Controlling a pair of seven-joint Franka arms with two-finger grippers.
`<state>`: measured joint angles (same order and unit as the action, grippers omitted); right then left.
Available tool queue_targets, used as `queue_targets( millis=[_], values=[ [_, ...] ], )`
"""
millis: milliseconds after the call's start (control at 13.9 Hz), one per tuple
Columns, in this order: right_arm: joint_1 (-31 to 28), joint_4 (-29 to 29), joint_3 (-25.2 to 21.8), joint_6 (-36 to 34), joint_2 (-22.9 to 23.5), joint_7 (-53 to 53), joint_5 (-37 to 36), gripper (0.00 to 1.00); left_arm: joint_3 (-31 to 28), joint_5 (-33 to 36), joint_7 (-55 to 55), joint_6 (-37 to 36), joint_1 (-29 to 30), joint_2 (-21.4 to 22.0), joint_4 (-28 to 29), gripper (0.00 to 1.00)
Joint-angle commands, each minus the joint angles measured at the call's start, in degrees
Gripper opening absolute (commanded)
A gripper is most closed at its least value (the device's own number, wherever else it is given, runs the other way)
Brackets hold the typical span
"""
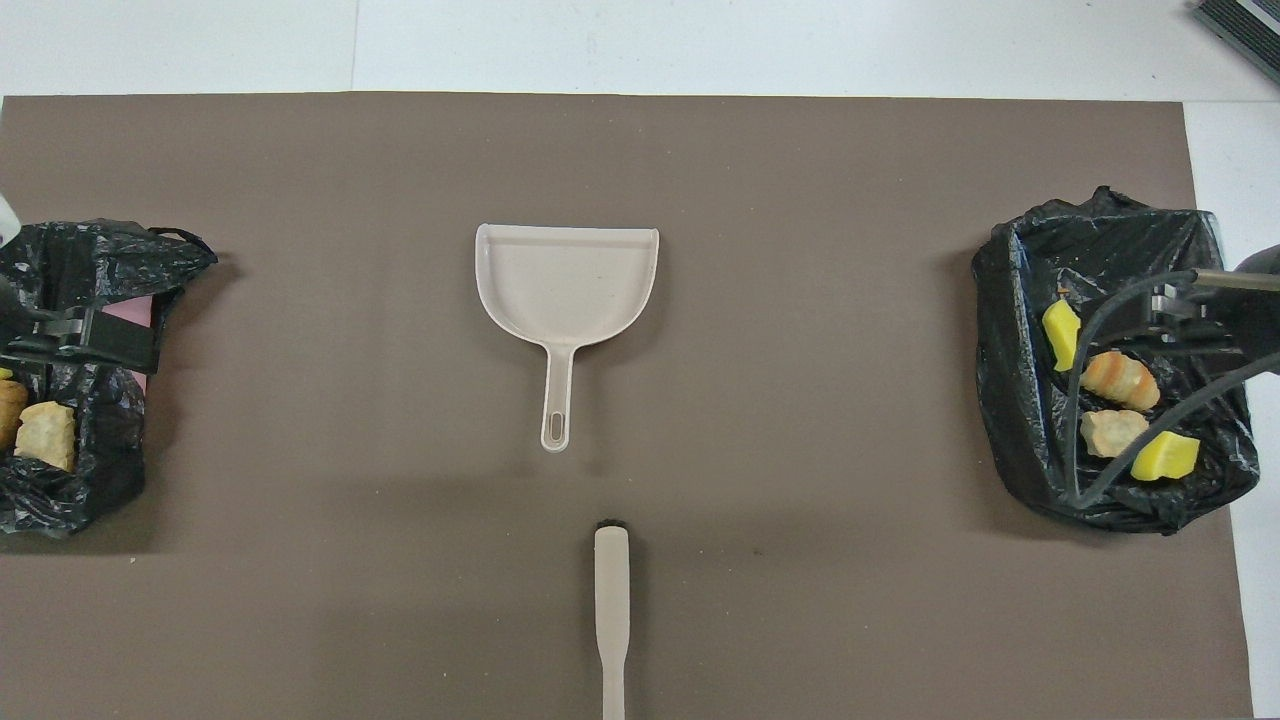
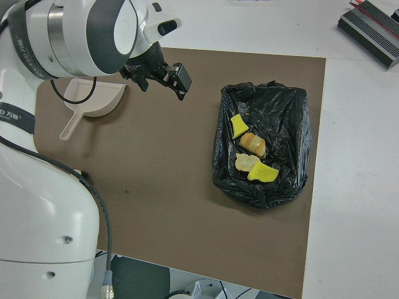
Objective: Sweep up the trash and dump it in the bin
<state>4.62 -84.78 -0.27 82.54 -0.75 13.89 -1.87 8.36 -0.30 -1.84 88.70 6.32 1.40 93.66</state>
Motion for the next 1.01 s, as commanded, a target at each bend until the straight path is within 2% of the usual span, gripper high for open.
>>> queue_targets(
  millis=[0,504,648,792,936],
  values=[
    [-0.6,0.6,0.4,-0.5,0.1,-1.6,-0.4,1.00,0.0,0.6,-0.5,-0.9,0.3,0.4,-0.5,1.00],
    [-0.6,0.6,0.4,-0.5,0.1,-1.6,-0.4,1.00,-0.6,1.4,-0.6,-1.0,-3.5,0.2,-0.3,1.00],
    [-0.6,0.6,0.4,-0.5,0.1,-1.6,-0.4,1.00,-2.6,1.8,-0.7,-0.5,-4.9,0.2,-0.3,1.00],
    [-0.6,0.6,0.4,-0.5,0.1,-1.6,-0.4,1.00,-7.1,1.9,-0.5,0.0,-9.3,0.1,-0.2,1.00],
    [-0.6,0.6,0.4,-0.5,0.1,-1.6,-0.4,1.00,-7.5,1.9,-0.5,0.0,-9.8,0.4,-0.4,1.00]
  ],
)
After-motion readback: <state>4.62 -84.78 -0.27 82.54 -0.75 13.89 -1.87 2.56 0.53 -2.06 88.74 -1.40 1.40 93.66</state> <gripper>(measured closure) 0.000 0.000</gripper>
